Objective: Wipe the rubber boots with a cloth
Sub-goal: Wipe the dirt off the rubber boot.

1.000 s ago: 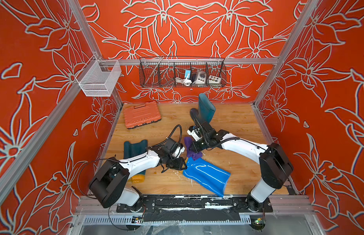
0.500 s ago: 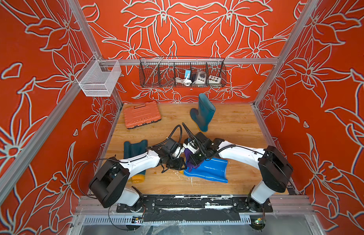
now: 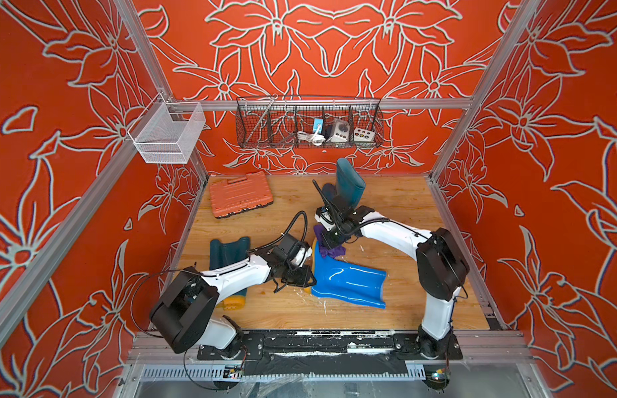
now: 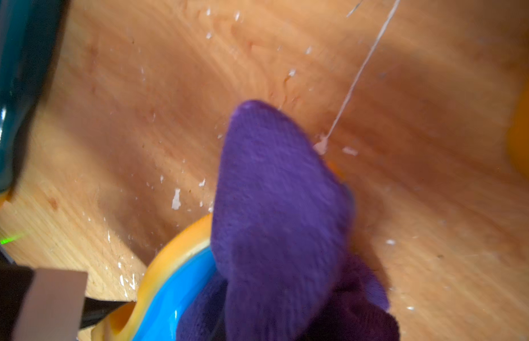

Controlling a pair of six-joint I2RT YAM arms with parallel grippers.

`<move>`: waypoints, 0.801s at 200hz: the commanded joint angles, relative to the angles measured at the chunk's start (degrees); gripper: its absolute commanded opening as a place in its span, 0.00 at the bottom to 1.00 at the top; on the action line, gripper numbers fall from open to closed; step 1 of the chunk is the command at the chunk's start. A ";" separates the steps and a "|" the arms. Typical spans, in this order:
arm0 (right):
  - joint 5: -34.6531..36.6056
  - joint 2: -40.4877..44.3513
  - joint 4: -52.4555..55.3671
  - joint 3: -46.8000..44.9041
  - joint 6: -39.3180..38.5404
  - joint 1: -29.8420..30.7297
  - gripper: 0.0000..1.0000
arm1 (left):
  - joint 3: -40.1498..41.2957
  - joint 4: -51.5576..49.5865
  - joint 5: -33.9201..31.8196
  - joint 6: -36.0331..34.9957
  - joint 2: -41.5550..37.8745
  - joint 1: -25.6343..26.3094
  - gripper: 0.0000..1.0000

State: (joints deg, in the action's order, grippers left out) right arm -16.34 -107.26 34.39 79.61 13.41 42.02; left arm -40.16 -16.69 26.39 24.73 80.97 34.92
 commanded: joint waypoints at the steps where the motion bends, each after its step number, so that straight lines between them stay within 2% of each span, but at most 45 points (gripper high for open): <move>1: -2.12 3.94 1.60 -6.84 0.23 5.18 0.00 | 0.96 0.85 1.46 0.85 -1.45 0.06 0.00; 18: -2.44 7.39 0.75 -11.85 2.39 8.10 0.00 | 0.70 0.78 1.64 0.64 -1.17 0.07 0.00; 44: -1.38 10.86 -2.51 -15.79 5.45 6.81 0.00 | 0.91 1.12 1.64 0.85 -1.17 0.06 0.00; 79: -1.34 4.00 -0.27 -3.77 0.89 4.65 0.00 | -0.02 0.66 1.91 0.68 -0.40 -0.16 0.00; 113: -2.08 -3.31 0.35 5.98 -1.00 3.53 0.00 | -3.57 -3.11 0.74 -3.50 0.52 -1.29 0.00; 137: -4.17 -4.02 0.02 6.60 1.52 0.33 0.00 | -6.34 -5.86 0.26 -6.38 1.91 -1.39 0.00; 160: -7.37 -0.23 0.40 4.31 0.48 0.64 0.00 | -6.43 -6.19 -0.58 -6.71 1.50 -1.43 0.00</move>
State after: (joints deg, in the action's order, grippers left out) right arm -19.79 -110.61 35.73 84.79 14.41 43.07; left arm -45.04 -22.13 23.14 21.78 82.78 32.88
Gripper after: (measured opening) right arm 0.120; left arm 0.273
